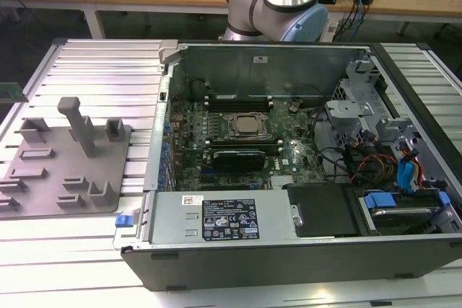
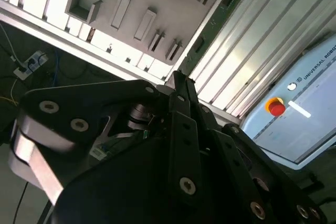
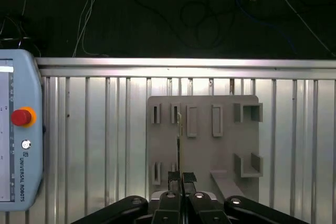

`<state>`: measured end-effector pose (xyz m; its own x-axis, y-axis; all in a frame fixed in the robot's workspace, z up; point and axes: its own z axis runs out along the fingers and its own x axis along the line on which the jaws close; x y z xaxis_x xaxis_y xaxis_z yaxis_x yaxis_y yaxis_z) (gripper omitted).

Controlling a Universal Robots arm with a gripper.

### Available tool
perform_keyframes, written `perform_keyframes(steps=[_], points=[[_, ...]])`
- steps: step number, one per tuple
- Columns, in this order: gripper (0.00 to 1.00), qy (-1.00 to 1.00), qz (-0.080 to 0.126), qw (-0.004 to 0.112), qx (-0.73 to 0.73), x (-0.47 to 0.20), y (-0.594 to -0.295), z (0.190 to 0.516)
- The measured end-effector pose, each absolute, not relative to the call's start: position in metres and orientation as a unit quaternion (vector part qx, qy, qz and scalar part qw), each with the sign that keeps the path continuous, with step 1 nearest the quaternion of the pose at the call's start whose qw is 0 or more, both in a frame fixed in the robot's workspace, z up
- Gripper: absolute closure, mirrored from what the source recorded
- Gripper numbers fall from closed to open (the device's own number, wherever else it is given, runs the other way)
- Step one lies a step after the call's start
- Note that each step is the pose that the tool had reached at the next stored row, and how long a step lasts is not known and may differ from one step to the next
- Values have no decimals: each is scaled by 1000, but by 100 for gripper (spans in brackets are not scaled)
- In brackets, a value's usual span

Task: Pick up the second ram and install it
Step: 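Pick up the second ram and move it above second insertion slot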

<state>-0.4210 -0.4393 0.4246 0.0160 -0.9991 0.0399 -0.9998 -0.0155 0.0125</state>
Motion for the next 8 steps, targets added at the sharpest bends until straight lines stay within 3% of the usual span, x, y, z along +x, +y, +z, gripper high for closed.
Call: perform_keyframes(steps=[8], points=[[90,-701,10,18,713,-421,-439,435]])
